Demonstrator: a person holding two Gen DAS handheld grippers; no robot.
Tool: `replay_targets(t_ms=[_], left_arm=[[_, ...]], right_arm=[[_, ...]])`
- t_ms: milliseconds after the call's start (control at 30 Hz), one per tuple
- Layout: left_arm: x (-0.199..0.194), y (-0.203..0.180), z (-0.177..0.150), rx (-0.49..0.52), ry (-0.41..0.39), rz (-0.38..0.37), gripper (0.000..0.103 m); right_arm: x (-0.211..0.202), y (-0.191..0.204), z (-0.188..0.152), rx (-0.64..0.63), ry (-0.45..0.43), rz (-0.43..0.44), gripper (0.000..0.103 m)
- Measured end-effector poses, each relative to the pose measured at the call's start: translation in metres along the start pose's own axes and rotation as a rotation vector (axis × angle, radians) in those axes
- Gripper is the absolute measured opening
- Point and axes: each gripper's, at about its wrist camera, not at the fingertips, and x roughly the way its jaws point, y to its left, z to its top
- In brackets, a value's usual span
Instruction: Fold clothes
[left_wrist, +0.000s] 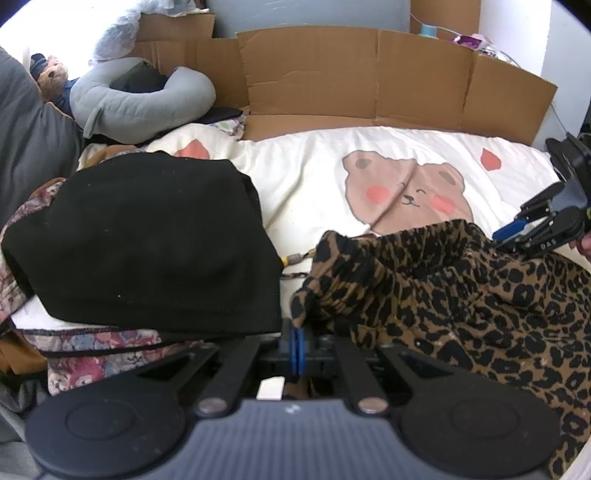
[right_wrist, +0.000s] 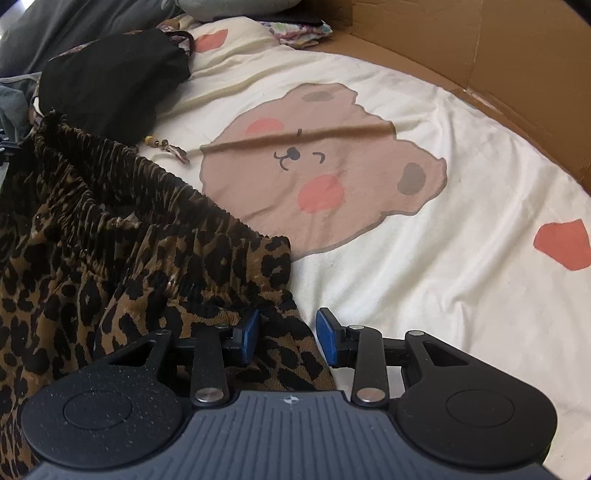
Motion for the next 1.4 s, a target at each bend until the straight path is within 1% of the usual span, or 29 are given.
replay_targets(t_ms=[33, 100, 167, 233, 267, 367, 633, 967, 1167, 1400], left_arm=[[0.000, 0.000, 0.001, -0.005, -0.002, 0.000, 0.002], [-0.001, 0.000, 0.002, -0.010, -0.008, 0.001, 0.002], [-0.002, 0.000, 0.003, -0.008, -0.012, 0.000, 0.002], [-0.003, 0.000, 0.004, -0.004, -0.016, -0.001, 0.002], [-0.003, 0.000, 0.005, -0.003, -0.018, -0.002, 0.002], [-0.007, -0.002, 0.007, -0.003, -0.031, -0.009, 0.002], [-0.017, -0.017, 0.019, 0.009, -0.074, -0.054, 0.002], [-0.029, -0.048, 0.052, 0.058, -0.163, -0.134, 0.002], [-0.021, -0.067, 0.075, 0.081, -0.202, -0.161, 0.002], [-0.005, -0.076, 0.101, 0.094, -0.233, -0.157, 0.002]], right_arm=[[0.000, 0.002, -0.001, -0.008, -0.002, -0.005, 0.042], [0.000, 0.006, -0.002, -0.034, -0.007, -0.016, 0.035], [-0.001, 0.010, -0.004, -0.049, -0.001, -0.022, 0.019], [-0.004, 0.012, -0.005, -0.056, 0.002, -0.031, 0.008], [-0.008, 0.011, -0.006, -0.046, -0.003, -0.038, 0.005], [-0.020, 0.007, -0.008, -0.019, -0.020, -0.059, 0.001], [-0.078, -0.002, -0.024, 0.071, -0.125, -0.131, 0.000], [-0.152, -0.028, -0.036, 0.181, -0.259, -0.262, 0.000], [-0.175, -0.047, -0.040, 0.208, -0.301, -0.326, 0.000], [-0.185, -0.065, -0.027, 0.209, -0.345, -0.375, 0.000]])
